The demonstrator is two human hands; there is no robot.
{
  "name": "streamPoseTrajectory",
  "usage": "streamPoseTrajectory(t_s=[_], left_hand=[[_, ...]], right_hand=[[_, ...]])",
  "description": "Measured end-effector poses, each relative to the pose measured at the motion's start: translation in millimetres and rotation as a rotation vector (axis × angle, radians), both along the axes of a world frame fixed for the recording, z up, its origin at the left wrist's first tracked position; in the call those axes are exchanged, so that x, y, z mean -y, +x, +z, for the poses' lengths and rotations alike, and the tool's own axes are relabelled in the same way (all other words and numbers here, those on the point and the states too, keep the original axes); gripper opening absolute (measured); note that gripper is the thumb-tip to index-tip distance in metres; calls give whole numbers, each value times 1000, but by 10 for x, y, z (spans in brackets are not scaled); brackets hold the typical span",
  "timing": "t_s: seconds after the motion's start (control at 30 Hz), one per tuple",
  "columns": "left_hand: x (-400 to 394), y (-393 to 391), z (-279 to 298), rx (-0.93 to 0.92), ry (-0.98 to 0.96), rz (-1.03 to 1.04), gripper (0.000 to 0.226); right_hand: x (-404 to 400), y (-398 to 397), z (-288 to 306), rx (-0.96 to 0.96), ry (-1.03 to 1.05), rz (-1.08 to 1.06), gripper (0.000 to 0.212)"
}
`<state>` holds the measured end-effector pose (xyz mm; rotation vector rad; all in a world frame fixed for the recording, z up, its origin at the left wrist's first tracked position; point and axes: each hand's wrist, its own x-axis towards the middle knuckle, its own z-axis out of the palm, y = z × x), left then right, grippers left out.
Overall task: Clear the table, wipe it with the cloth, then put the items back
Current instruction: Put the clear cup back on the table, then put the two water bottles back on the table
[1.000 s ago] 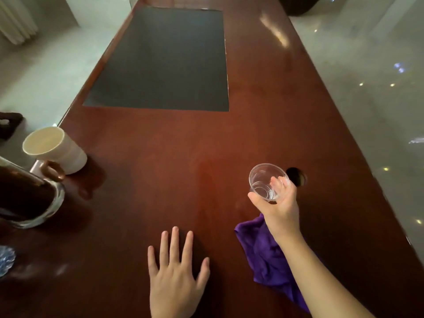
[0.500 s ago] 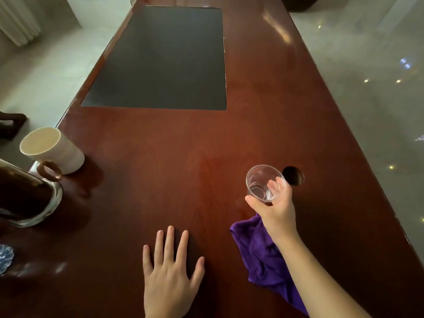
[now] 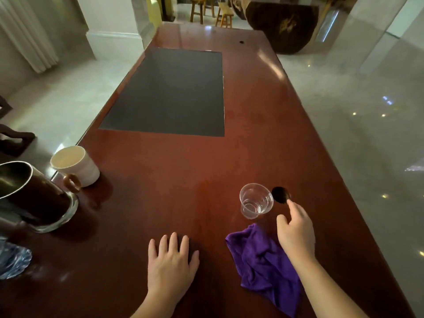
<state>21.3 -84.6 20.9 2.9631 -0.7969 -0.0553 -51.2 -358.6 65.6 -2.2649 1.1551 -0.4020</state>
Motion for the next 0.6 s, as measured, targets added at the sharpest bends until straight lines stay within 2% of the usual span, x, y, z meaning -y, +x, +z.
streamPoseTrajectory(t_s=[0.1, 0.23, 0.47, 0.6], left_hand=[[167, 321, 336, 83, -25, -9, 54], [328, 661, 821, 171, -50, 19, 53], [-161, 981, 1238, 275, -58, 157, 58], [-676, 998, 1381, 314, -87, 300, 58]], right_hand=[[8, 24, 245, -68, -254, 99, 47], [-122, 214, 503, -101, -417, 217, 47], [-638, 733, 773, -80, -477, 421, 49], [-1126, 1107, 844, -34, -407, 561, 53]])
